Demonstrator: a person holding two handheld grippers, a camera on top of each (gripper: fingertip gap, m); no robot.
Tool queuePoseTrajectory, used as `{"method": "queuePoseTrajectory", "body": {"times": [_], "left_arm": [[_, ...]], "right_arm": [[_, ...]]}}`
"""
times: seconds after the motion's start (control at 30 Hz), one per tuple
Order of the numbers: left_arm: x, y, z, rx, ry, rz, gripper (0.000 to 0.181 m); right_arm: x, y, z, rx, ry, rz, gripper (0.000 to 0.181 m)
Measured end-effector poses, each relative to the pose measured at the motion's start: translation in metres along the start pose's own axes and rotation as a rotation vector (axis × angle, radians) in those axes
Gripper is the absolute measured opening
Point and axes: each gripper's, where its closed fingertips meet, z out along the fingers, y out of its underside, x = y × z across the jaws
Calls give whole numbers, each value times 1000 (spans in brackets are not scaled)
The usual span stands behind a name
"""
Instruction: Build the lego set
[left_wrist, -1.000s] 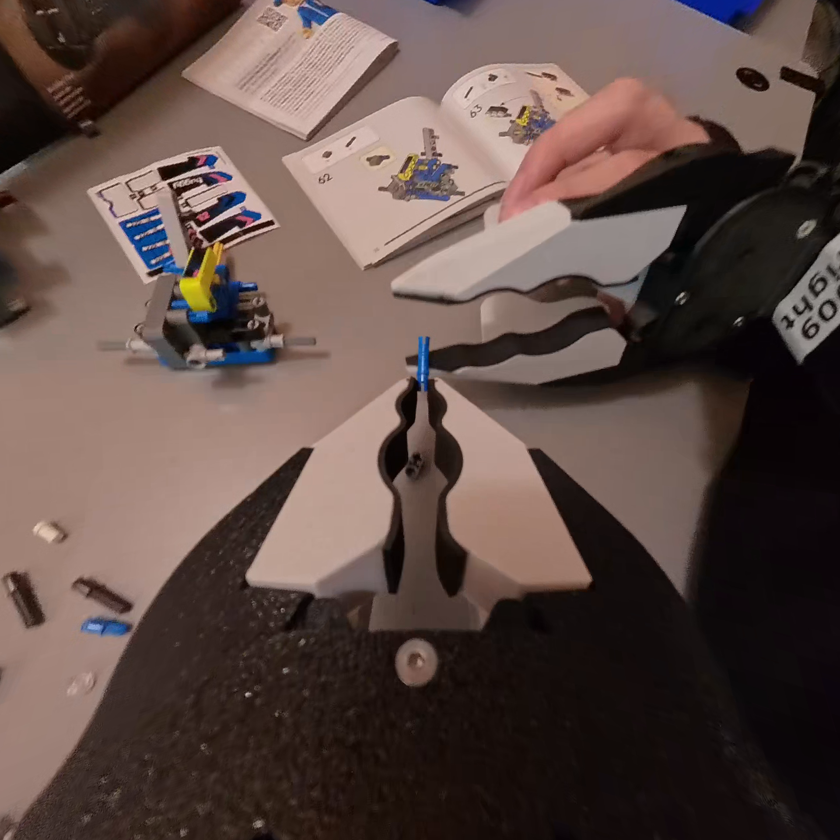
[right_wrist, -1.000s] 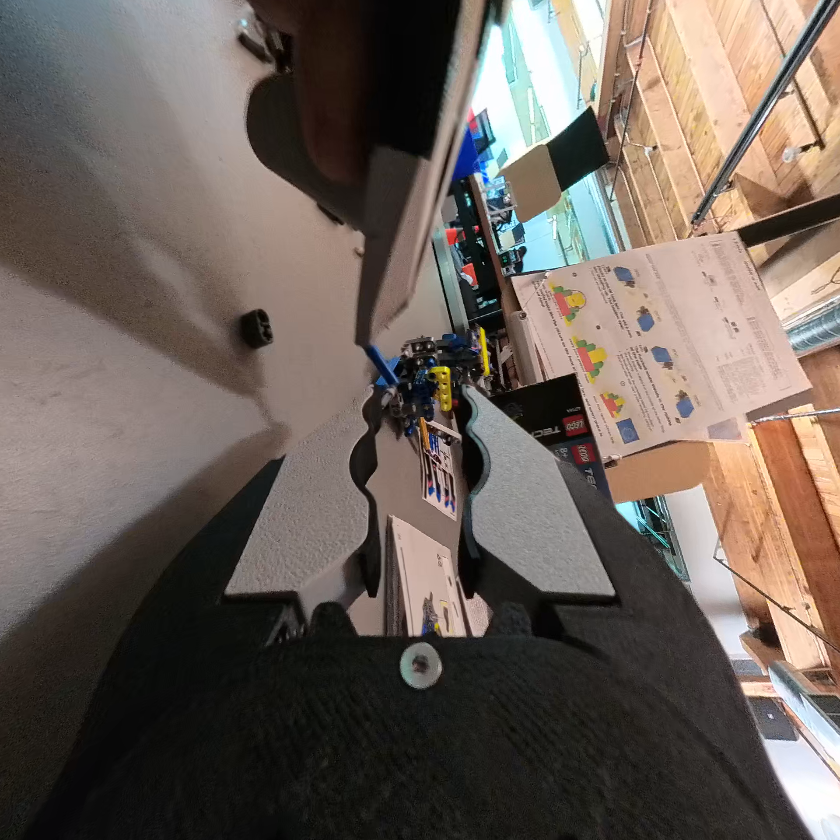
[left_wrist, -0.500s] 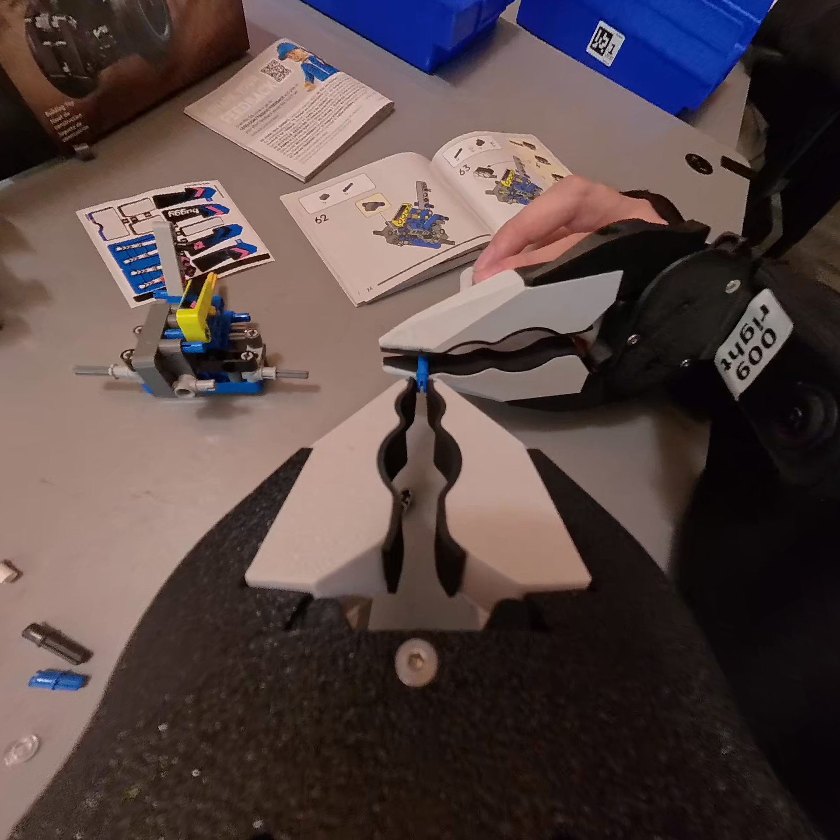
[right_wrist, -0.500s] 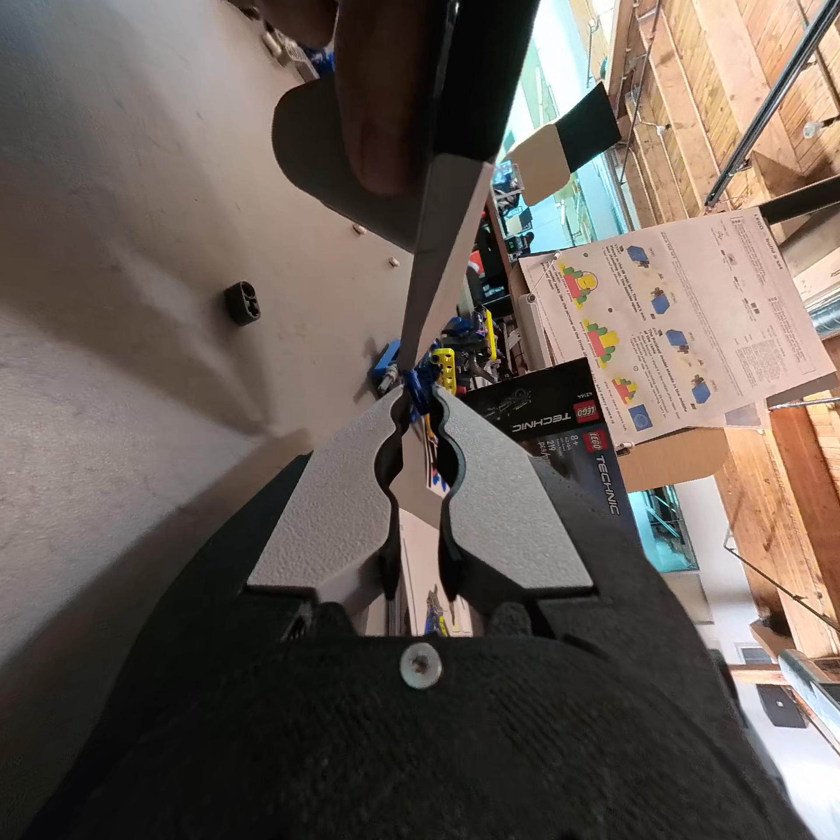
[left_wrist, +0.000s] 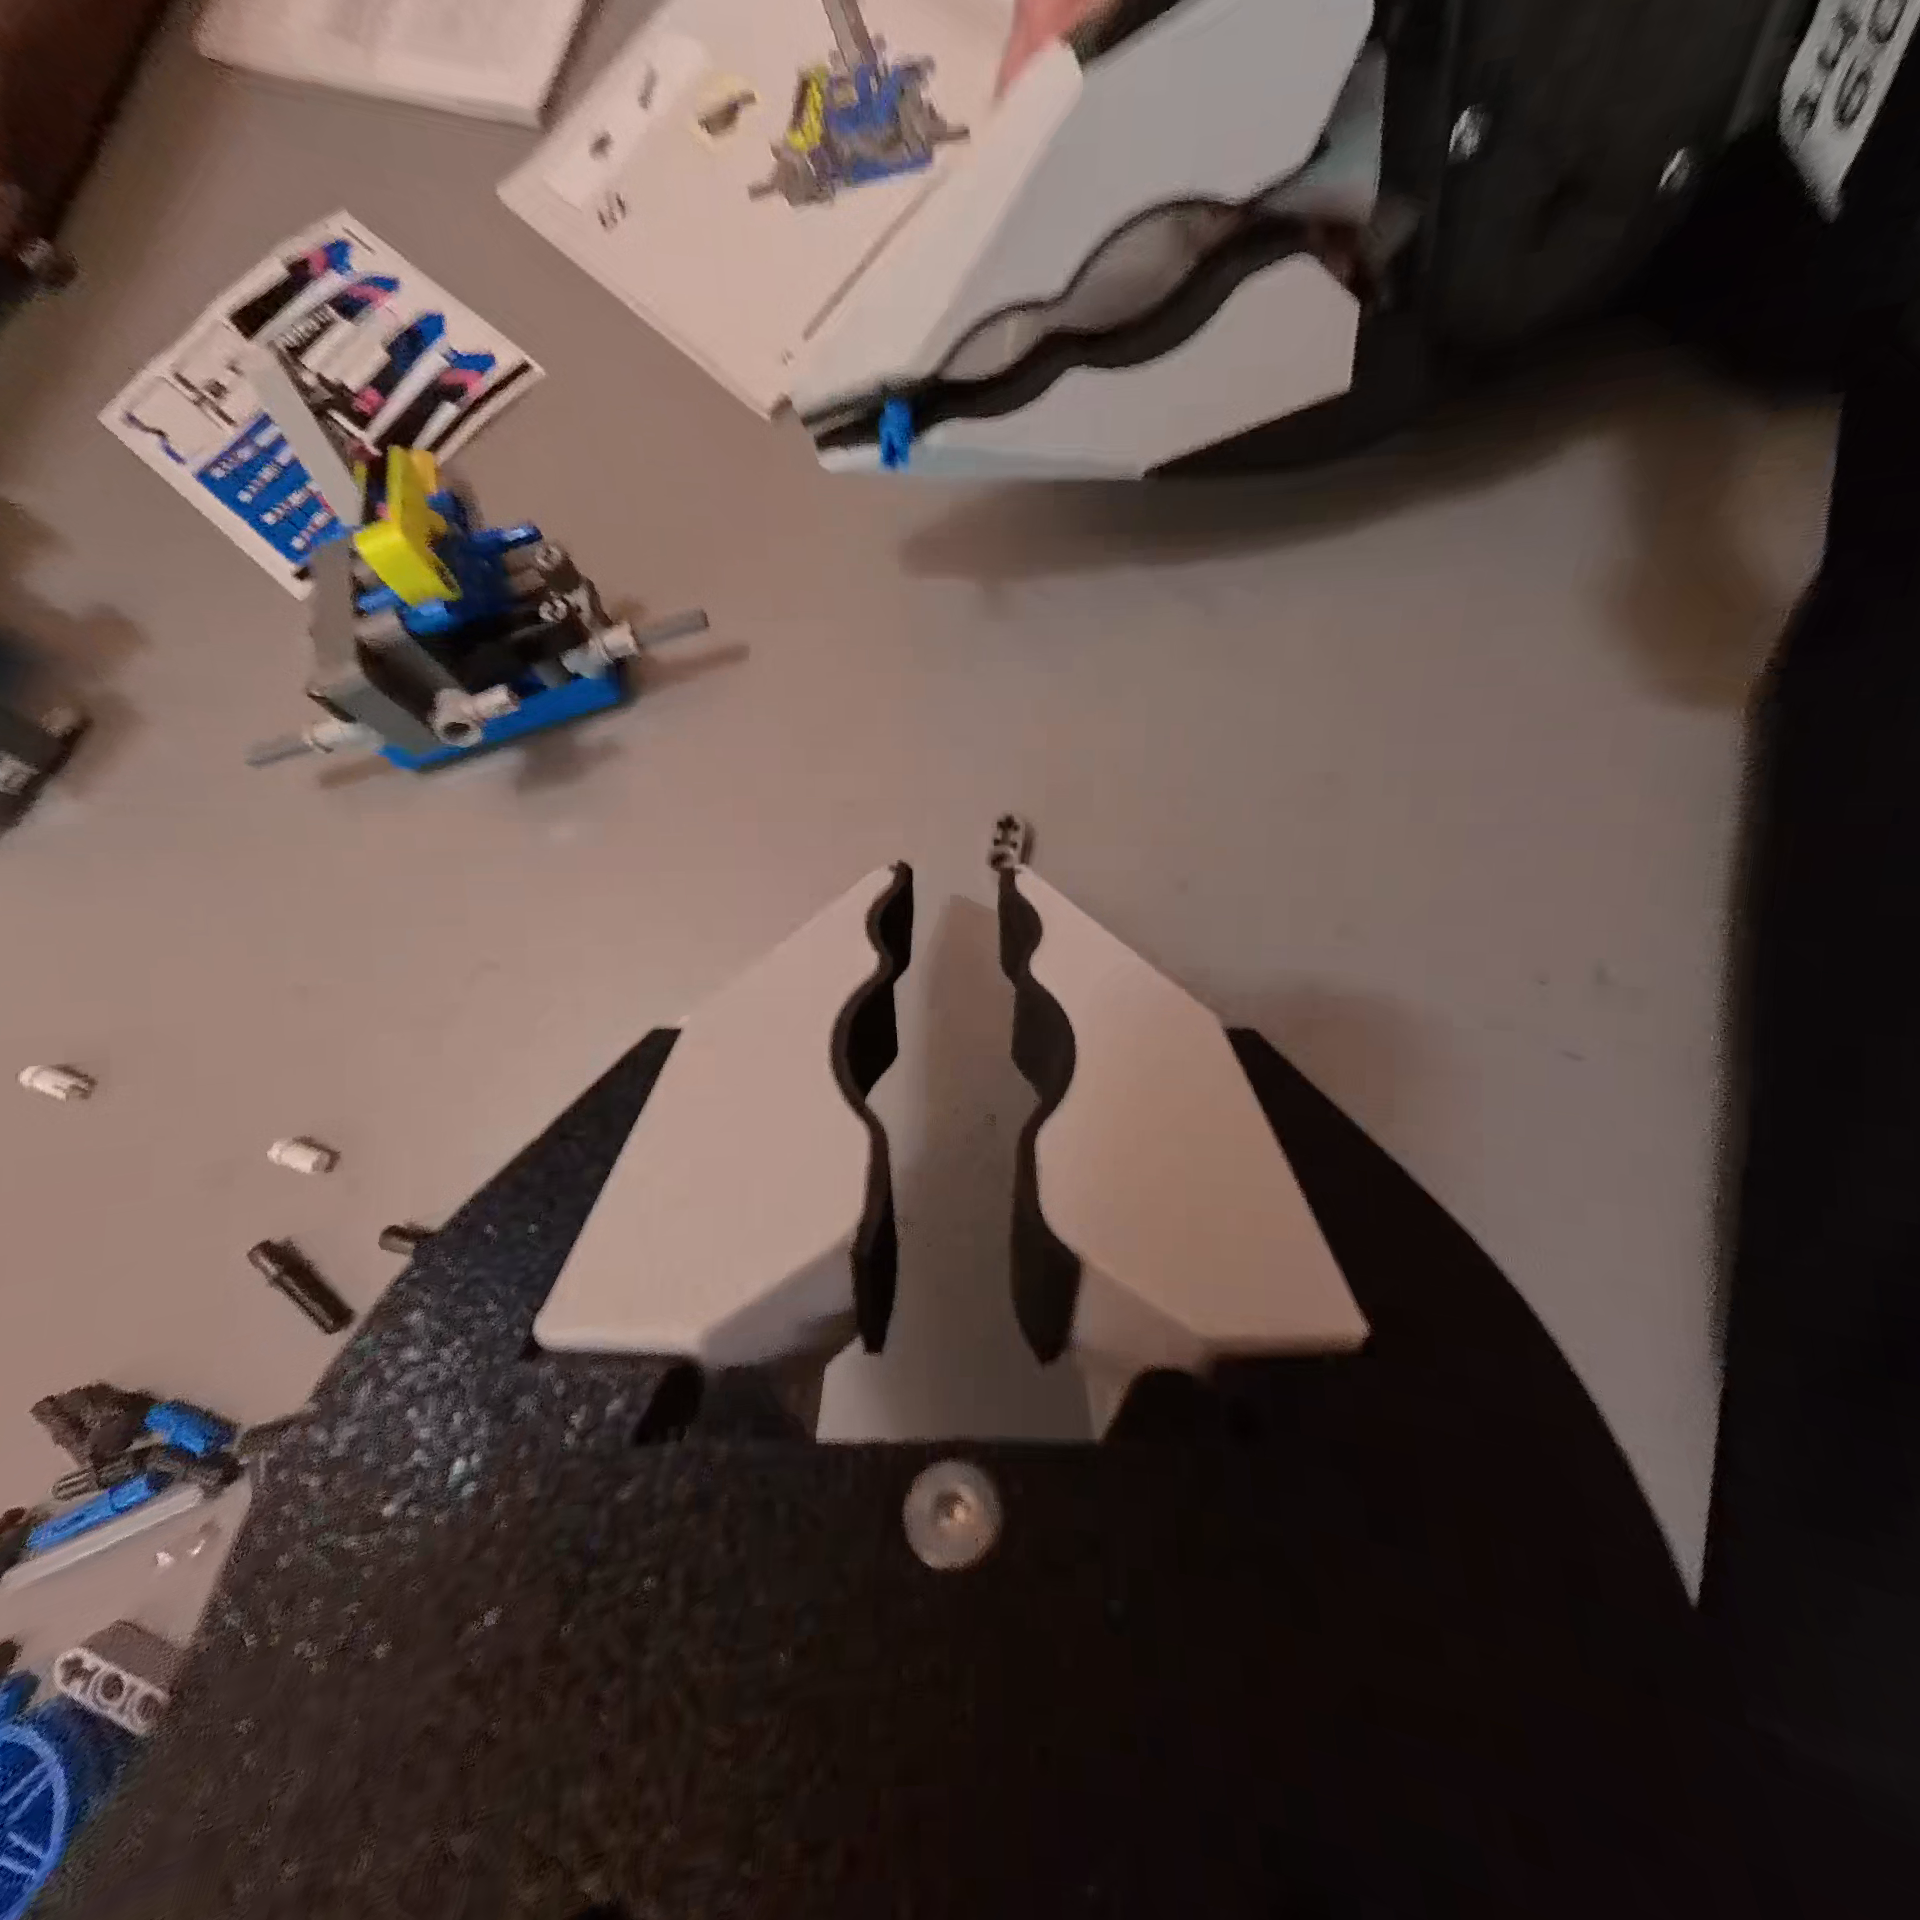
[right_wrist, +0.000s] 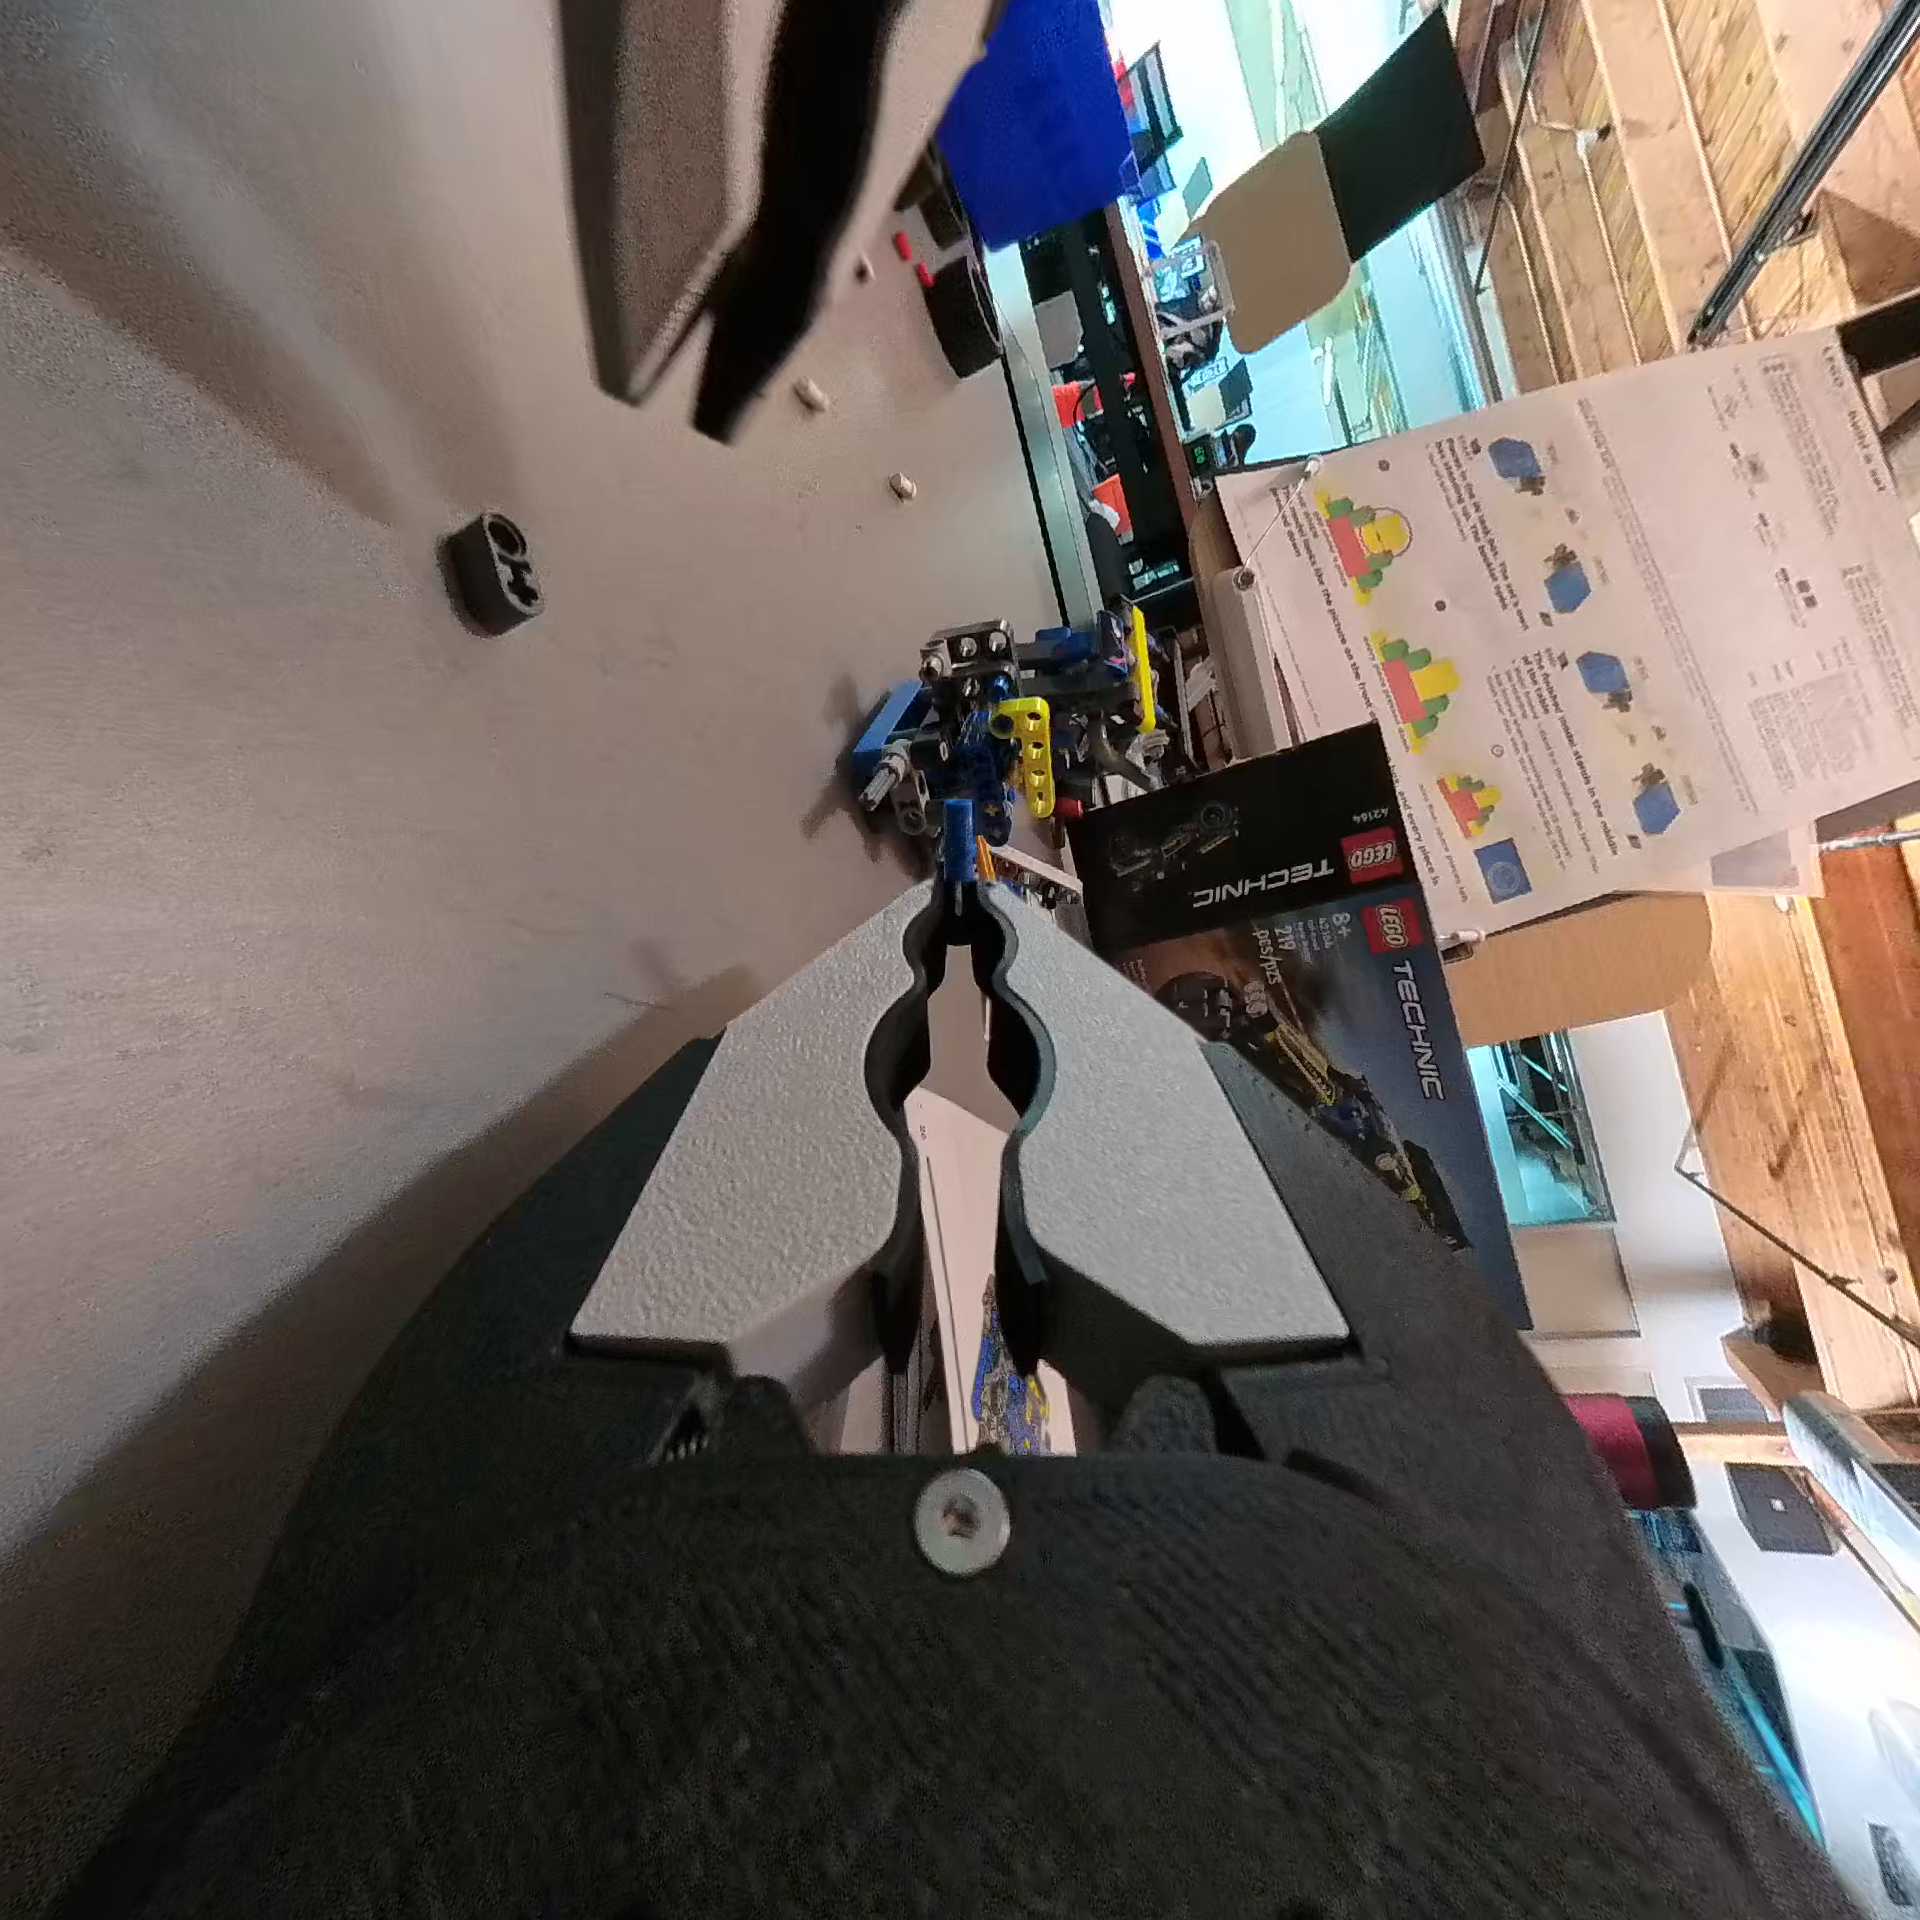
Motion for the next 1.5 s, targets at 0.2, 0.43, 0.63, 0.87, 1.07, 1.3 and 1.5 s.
{"method": "queuePoseTrajectory", "body": {"times": [0.2,0.43,0.63,0.87,1.07,1.3,1.5], "left_arm": [[16,14,21,-85,19,44,8],[59,-12,36,0,108,90,11],[22,-13,24,49,-8,213,15],[22,-3,38,4,143,322,15],[6,-12,47,6,30,174,13],[-19,-16,52,30,-157,-169,13],[-14,-26,52,95,-122,-207,18]], "right_arm": [[3,3,0,-11,17,20,2],[7,8,-1,-19,29,49,2],[9,8,-2,-3,34,86,2],[5,4,-3,43,-18,170,2],[3,5,-4,49,-48,218,2],[-2,3,-2,48,-63,190,2],[-2,5,-2,43,-61,191,2]]}}
